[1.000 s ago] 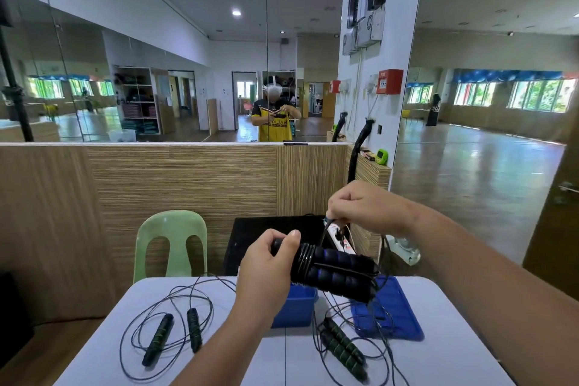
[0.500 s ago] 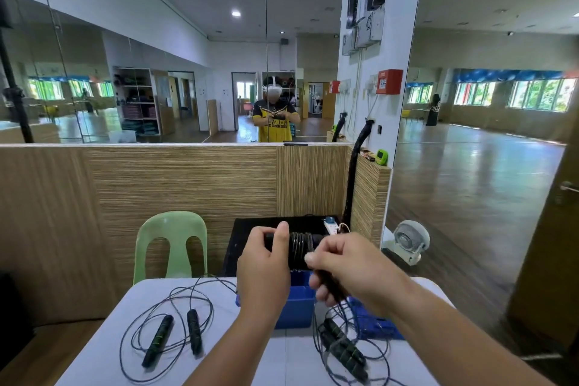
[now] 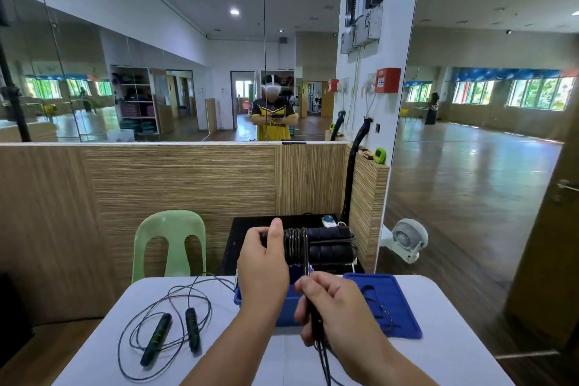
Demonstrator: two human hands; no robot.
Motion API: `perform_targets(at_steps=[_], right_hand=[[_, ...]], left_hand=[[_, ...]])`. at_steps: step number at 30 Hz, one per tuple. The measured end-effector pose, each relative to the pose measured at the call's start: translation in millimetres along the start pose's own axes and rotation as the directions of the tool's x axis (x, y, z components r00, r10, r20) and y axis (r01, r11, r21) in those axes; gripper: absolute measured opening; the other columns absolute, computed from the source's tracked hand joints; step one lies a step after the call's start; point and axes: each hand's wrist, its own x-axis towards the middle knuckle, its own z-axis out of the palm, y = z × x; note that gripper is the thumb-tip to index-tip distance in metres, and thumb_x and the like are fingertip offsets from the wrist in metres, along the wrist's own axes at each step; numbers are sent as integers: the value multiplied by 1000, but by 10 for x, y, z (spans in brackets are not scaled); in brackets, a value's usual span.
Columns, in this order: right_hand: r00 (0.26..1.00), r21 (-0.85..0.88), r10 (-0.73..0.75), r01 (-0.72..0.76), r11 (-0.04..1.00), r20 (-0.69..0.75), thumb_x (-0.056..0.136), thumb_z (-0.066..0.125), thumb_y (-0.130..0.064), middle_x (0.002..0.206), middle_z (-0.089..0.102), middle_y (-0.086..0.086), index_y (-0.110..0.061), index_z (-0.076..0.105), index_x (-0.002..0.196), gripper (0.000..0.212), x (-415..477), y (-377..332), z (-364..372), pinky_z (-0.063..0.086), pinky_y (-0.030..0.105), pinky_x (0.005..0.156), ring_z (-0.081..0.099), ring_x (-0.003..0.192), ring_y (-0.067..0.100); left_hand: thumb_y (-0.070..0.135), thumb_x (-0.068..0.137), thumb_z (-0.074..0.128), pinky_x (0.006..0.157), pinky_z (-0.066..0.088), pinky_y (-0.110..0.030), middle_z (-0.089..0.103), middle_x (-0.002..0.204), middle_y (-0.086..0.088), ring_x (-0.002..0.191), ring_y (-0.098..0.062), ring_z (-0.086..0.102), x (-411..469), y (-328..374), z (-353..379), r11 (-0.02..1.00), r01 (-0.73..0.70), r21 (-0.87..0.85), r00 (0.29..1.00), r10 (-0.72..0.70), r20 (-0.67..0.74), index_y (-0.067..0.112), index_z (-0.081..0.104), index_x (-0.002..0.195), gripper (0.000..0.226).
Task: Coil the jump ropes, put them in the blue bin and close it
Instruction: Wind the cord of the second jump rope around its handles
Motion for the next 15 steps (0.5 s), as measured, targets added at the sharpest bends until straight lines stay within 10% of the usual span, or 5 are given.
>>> perform_targets(at_steps=[11, 15], right_hand=[[981, -411, 21, 60, 909, 191, 107, 50, -27, 63, 53, -6, -15, 62, 83, 30, 272, 101, -528, 42, 23, 51, 47, 52, 6], [985, -634, 108, 2, 773, 135, 102, 51, 1, 71, 67, 5, -8, 62, 75, 30, 557, -262, -821, 53, 25, 72, 61, 64, 24]], left_hand=[[51, 99, 58, 56, 40, -32, 60, 66, 1, 63, -18, 52, -54, 135, -61, 954, 244, -173, 958, -210, 194, 19, 65, 76, 40], [49, 98, 61, 54, 36, -29, 54, 58, 7, 56, -14, 47, -76, 178, -102, 957, 246, -153, 942, -199, 272, 24, 63, 67, 41]])
